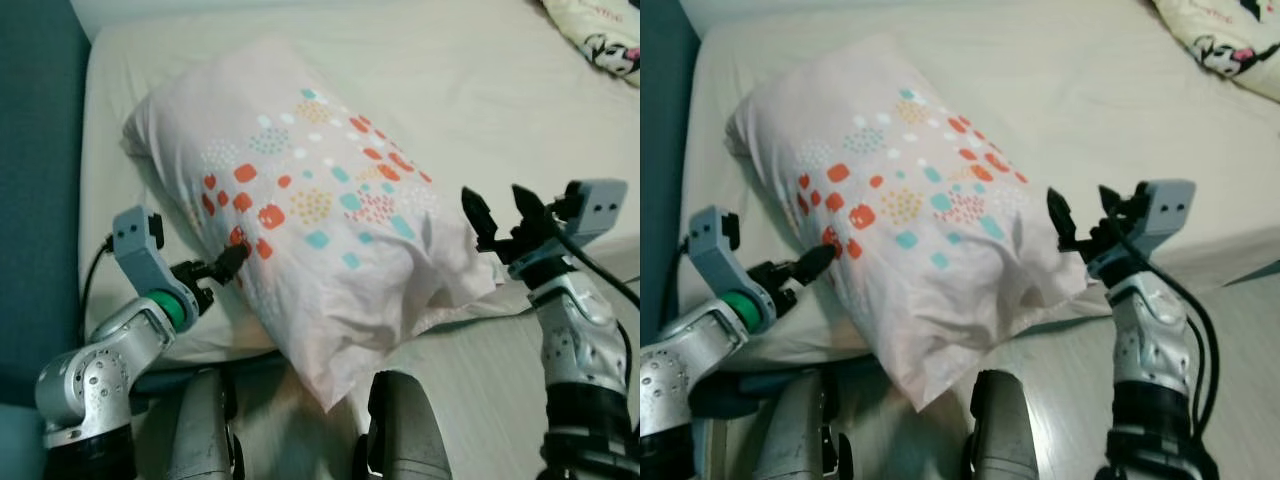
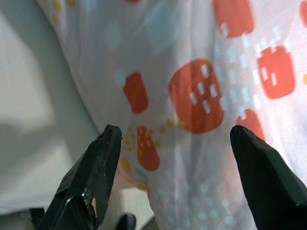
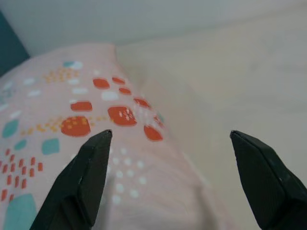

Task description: Clean up the room

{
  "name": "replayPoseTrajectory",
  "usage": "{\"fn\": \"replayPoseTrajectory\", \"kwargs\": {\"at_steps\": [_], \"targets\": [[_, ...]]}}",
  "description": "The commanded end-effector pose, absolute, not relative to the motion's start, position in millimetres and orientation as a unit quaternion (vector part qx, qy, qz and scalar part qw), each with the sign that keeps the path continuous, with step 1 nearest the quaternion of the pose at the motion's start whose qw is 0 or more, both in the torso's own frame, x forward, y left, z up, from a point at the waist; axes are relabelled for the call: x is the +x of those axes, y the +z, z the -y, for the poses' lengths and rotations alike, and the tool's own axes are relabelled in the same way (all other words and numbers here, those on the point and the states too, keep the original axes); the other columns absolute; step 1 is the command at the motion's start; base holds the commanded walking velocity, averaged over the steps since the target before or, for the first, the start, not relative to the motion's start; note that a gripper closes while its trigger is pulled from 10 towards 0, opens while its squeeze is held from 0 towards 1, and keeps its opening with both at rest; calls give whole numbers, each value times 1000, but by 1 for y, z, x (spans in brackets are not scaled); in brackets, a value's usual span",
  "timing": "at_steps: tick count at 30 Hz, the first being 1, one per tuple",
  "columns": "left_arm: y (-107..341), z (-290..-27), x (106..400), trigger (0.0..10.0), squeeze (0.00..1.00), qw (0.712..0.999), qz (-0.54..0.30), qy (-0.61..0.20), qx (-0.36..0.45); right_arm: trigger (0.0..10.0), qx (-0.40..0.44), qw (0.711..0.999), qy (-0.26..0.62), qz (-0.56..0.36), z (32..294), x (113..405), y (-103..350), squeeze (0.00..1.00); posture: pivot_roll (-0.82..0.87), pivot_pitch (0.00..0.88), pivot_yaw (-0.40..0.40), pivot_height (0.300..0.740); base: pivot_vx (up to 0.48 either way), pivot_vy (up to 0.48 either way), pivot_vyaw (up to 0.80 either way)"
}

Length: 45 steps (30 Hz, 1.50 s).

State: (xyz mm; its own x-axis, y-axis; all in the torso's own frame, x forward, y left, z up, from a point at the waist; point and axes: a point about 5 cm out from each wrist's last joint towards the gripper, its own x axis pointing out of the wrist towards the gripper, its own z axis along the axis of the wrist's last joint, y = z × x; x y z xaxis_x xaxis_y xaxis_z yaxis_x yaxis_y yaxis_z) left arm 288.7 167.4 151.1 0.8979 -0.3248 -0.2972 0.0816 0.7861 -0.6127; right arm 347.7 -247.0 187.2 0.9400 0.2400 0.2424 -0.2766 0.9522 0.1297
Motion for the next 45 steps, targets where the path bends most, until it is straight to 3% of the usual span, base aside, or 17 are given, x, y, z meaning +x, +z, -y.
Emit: {"fn": "replayPoseTrajectory", "kwargs": {"at_steps": [1, 4, 10, 14, 15, 17, 18, 22, 24, 27, 28, 29, 32, 33, 45], "targets": [[137, -169, 285, 10000, 1000, 913, -227, -97, -325, 10000, 98, 983, 138, 73, 247, 351, 169, 1000, 114, 213, 56, 584, 0, 0, 0], [129, -164, 287, 10000, 1000, 900, -243, -94, -348, 10000, 113, 982, 146, 37, 243, 356, 157, 1000, 116, 215, 56, 584, 0, 0, 0], [118, -117, 292, 10000, 1000, 863, -273, -147, -398, 10000, 136, 980, 134, -50, 238, 361, 126, 1000, 150, 240, 50, 584, 0, 0, 0], [115, -90, 285, 10000, 1000, 848, -307, -196, -384, 10000, 126, 981, 115, -94, 237, 362, 116, 1000, 163, 246, 48, 584, 0, 0, 0], [114, -85, 283, 10000, 71, 843, -316, -200, -387, 10000, 113, 982, 107, -105, 239, 362, 115, 867, 164, 246, 45, 584, 0, 0, 0], [113, -81, 283, 10000, 71, 836, -324, -199, -396, 10000, 100, 983, 101, -115, 241, 362, 113, 867, 164, 246, 45, 584, 0, 0, 0], [113, -79, 283, 10000, 0, 834, -326, -199, -399, 10000, 97, 983, 99, -120, 242, 362, 113, 24, 165, 249, 45, 584, 0, 0, 0], [121, -61, 289, 10000, 0, 824, -326, -210, -413, 10000, 87, 982, 94, -135, 245, 362, 111, 0, 162, 251, 42, 584, 0, 0, 0], [129, -50, 291, 10000, 0, 819, -319, -225, -421, 9451, 90, 981, 99, -140, 244, 362, 110, 0, 159, 249, 41, 584, 0, 0, 0], [131, -48, 292, 10000, 0, 818, -317, -229, -422, 9451, 91, 981, 101, -141, 244, 362, 110, 0, 159, 249, 41, 584, 0, 0, 0], [131, -43, 290, 4588, 0, 817, -325, -234, -416, 2039, 94, 979, 111, -140, 241, 362, 110, 0, 150, 247, 44, 584, 0, 0, 0], [130, -37, 288, 784, 0, 814, -332, -240, -411, 0, 100, 978, 119, -139, 238, 363, 110, 0, 145, 249, 46, 584, 0, 0, 0], [130, -31, 286, 784, 0, 811, -340, -247, -406, 0, 107, 976, 128, -137, 235, 364, 111, 0, 145, 249, 46, 584, 0, 0, 0], [129, -29, 285, 0, 0, 811, -343, -249, -404, 0, 111, 976, 130, -136, 234, 364, 112, 0, 139, 247, 44, 584, 0, 0, 0], [119, -27, 282, 0, 0, 820, -365, -236, -373, 0, 162, 961, 184, -127, 222, 367, 116, 0, 133, 251, 33, 584, 0, 0, 0]]}}
